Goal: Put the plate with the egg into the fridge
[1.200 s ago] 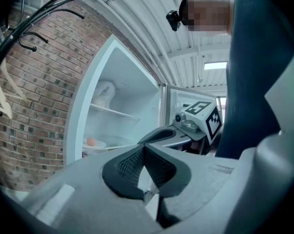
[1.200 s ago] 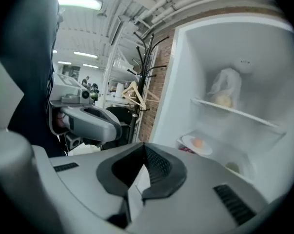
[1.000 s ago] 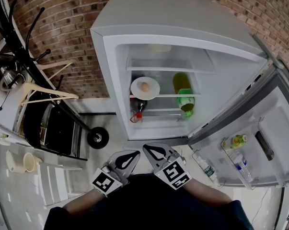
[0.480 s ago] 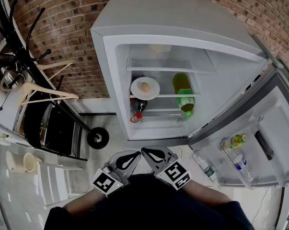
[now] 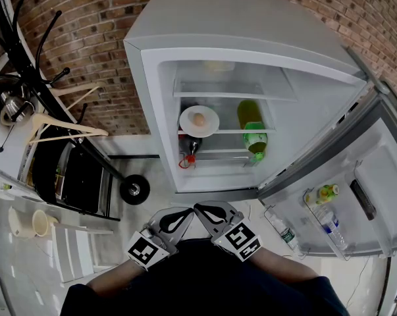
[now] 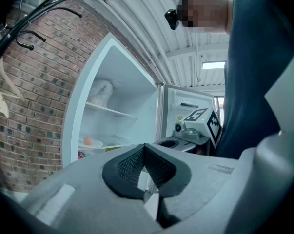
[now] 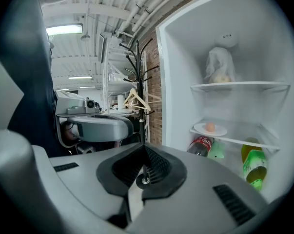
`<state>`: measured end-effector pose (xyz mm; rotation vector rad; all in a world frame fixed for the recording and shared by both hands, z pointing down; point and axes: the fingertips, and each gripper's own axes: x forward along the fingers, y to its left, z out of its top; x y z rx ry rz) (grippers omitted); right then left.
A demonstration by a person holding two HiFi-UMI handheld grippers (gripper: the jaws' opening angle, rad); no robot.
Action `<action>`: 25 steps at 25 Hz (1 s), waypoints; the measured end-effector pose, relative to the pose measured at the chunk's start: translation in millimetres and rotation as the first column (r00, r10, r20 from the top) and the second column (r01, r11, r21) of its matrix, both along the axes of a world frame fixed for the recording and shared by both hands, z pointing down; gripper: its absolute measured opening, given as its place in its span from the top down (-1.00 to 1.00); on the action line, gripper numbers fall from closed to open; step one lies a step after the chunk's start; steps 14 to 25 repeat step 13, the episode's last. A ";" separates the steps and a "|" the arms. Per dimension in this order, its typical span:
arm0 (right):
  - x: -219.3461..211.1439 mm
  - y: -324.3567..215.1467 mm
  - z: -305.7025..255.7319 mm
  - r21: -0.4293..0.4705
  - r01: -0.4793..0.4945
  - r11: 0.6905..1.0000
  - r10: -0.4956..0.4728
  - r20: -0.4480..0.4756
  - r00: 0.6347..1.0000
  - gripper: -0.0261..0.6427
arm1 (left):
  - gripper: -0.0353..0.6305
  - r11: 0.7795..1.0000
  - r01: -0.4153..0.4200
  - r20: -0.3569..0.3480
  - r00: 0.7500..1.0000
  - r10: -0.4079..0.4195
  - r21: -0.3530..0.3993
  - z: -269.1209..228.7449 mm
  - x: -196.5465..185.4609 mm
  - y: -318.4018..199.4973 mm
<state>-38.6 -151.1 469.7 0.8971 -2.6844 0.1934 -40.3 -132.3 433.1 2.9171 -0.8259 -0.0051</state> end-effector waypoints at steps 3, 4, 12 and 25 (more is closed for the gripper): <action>-0.3 0.4 -0.1 0.002 0.001 1.000 -0.001 -0.006 1.000 0.89 | 0.90 1.000 -0.001 0.000 1.000 0.001 0.000 -1.7 0.0 0.4; -0.6 0.4 -0.2 0.002 0.001 1.000 -0.001 -0.007 1.000 0.89 | 0.90 1.000 -0.002 0.001 1.000 0.002 -0.001 -2.0 -0.1 0.4; -1.2 2.2 1.6 0.001 0.006 1.000 -0.006 -0.014 1.000 0.89 | 0.90 1.000 -0.002 -0.002 1.000 0.002 0.005 -3.2 0.3 1.8; -1.2 2.5 1.6 0.001 0.006 1.000 -0.006 -0.015 1.000 0.89 | 0.90 1.000 -0.003 -0.003 1.000 0.003 0.005 -3.5 0.3 2.3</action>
